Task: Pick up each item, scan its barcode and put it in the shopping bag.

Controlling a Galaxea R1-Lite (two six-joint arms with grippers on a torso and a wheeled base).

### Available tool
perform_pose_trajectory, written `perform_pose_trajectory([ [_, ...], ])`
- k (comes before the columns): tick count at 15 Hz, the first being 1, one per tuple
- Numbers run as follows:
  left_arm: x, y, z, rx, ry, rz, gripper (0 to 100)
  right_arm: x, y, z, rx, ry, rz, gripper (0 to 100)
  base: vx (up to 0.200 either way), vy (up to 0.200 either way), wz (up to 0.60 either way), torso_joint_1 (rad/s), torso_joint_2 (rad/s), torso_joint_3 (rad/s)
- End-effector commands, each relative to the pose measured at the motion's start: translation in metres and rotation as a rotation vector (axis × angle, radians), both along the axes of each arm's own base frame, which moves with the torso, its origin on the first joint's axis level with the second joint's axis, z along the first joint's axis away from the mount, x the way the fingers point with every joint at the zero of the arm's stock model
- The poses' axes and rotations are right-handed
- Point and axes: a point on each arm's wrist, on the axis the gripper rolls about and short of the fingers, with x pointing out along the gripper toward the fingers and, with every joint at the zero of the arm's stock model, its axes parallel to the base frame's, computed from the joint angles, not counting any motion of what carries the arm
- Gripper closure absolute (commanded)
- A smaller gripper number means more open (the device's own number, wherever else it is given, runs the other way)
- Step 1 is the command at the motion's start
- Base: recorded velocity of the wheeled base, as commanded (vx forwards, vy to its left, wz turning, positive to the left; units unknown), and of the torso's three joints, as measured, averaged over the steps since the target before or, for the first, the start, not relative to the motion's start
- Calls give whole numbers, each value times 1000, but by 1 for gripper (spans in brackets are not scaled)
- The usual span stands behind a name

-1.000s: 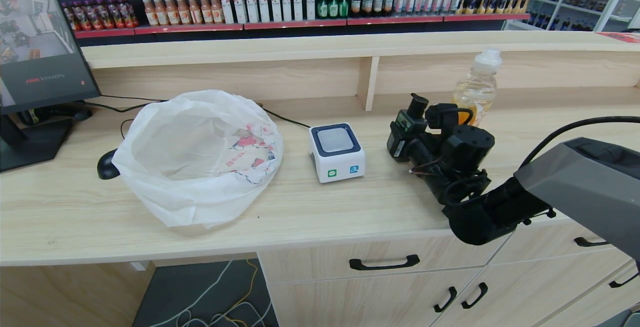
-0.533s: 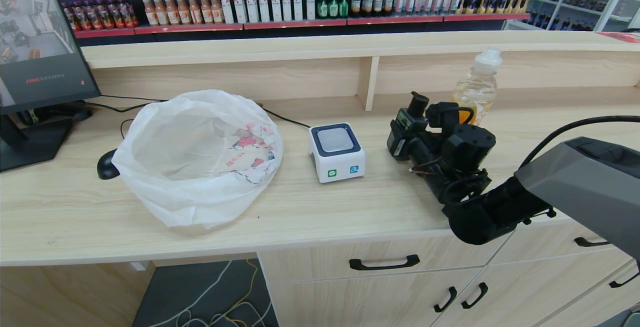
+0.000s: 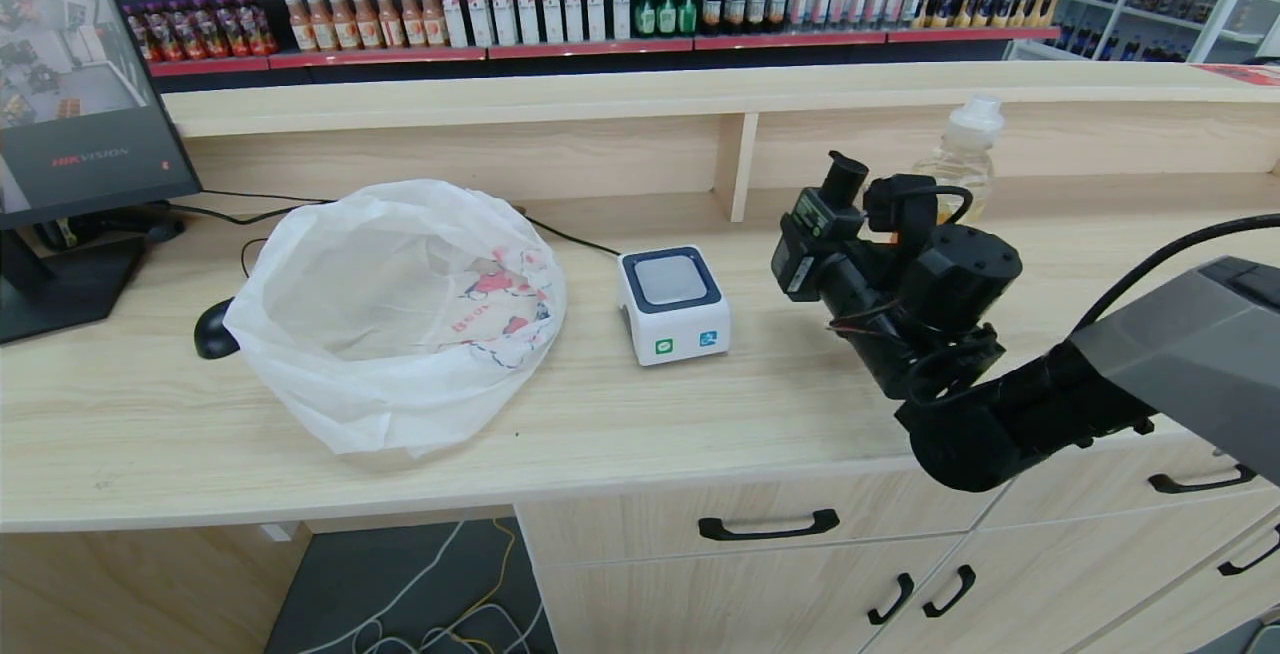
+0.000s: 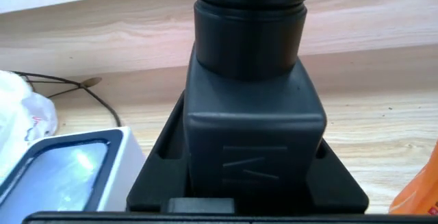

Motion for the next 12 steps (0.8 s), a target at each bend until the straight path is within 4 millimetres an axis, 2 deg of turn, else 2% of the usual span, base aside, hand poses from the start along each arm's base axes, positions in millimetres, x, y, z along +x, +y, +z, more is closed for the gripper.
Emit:
perform_pose_trajectory([
  [1,0,0,0,0,0,1,0,-30,3,9,-3,-29,34,100,0,0,0,0,0,0],
  [5,0,0,0,0,0,1,0,-95,-19,-3,-47,19,58,100,0,0,0,0,0,0],
  [8,0,0,0,0,0,1,0,-150,-26,4,-53,43,115,100,0,0,0,0,0,0],
  [10,0,0,0,0,0,1,0,-170,-36,7,-46,42,136,100,0,0,0,0,0,0],
  [12,0,0,0,0,0,1,0,-184,-36,8,-14,53,194,100,0,0,0,0,0,0],
])
